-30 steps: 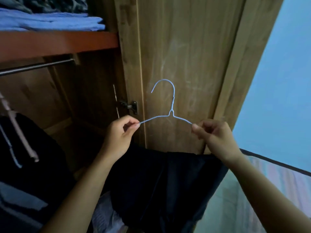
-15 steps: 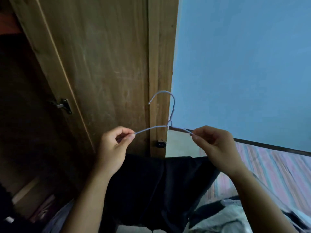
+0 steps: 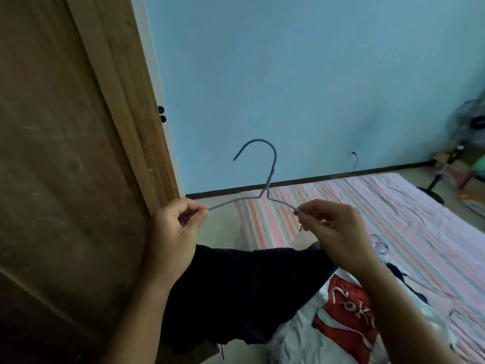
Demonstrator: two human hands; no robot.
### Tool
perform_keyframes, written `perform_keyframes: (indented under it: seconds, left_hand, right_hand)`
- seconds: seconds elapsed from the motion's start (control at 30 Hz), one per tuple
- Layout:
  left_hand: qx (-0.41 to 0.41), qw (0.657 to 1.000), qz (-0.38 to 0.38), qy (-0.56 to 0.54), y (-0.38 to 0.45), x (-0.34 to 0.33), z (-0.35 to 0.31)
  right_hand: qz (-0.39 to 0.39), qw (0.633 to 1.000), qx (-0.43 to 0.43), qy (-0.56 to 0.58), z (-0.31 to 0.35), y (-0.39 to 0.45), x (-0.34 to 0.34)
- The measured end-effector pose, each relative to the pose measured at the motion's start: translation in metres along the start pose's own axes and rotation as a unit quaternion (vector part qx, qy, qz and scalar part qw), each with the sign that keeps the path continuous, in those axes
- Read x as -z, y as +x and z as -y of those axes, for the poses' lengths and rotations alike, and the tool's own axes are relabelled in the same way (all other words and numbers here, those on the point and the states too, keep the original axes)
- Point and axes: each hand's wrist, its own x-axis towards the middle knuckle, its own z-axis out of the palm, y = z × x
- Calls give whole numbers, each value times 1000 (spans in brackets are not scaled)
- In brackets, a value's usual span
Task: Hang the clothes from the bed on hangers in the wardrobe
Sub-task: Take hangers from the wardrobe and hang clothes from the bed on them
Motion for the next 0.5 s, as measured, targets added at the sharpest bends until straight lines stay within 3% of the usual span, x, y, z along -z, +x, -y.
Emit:
perform_keyframes:
  seconds: [0.5]
  left_hand:
    - [-55,975,211,-31,-39,-30,-16]
  right_hand:
    - [-189,968,-132,-102,31,-139,30]
